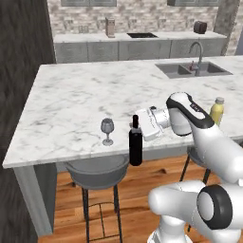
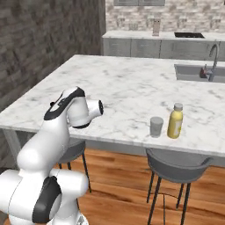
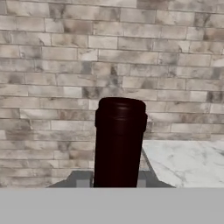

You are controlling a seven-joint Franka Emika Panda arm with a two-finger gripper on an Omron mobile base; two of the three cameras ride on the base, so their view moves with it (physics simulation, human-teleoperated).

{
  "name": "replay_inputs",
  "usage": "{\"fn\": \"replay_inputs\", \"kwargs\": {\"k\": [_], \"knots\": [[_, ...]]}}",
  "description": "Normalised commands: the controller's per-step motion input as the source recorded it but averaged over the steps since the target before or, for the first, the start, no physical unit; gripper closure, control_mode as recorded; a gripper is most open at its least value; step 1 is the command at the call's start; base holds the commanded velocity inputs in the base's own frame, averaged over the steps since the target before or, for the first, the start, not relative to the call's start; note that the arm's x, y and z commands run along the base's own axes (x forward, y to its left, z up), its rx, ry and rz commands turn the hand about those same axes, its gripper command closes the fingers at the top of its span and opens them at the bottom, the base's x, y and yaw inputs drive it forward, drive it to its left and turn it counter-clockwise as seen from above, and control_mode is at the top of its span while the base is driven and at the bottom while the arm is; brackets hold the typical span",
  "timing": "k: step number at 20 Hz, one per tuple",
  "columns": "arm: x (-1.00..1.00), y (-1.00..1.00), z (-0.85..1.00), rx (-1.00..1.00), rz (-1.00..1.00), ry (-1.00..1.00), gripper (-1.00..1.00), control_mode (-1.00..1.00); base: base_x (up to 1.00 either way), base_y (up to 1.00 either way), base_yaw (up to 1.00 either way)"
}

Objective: There is a wine glass and glass cup on the dining counter. Place the wine bottle next to the wine glass and the juice bottle next to the glass cup.

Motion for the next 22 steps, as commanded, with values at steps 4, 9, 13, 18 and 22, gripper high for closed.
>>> {"fn": "replay_inputs", "kwargs": {"k": [4, 9, 13, 18, 22], "knots": [[0.00, 0.00, 0.00, 0.00, 0.00, 0.00, 1.00, 1.00, 0.71, 0.36, 0.00], [0.00, 0.00, 0.00, 0.00, 0.00, 0.00, 1.00, 1.00, 0.71, 0.16, 0.00], [0.00, 0.00, 0.00, 0.00, 0.00, 0.00, 1.00, 1.00, 0.18, 0.03, 0.00], [0.00, 0.00, 0.00, 0.00, 0.00, 0.00, 1.00, 1.00, 0.00, 0.00, 0.00], [0.00, 0.00, 0.00, 0.00, 0.00, 0.00, 1.00, 1.00, 0.00, 0.00, 0.00]]}}
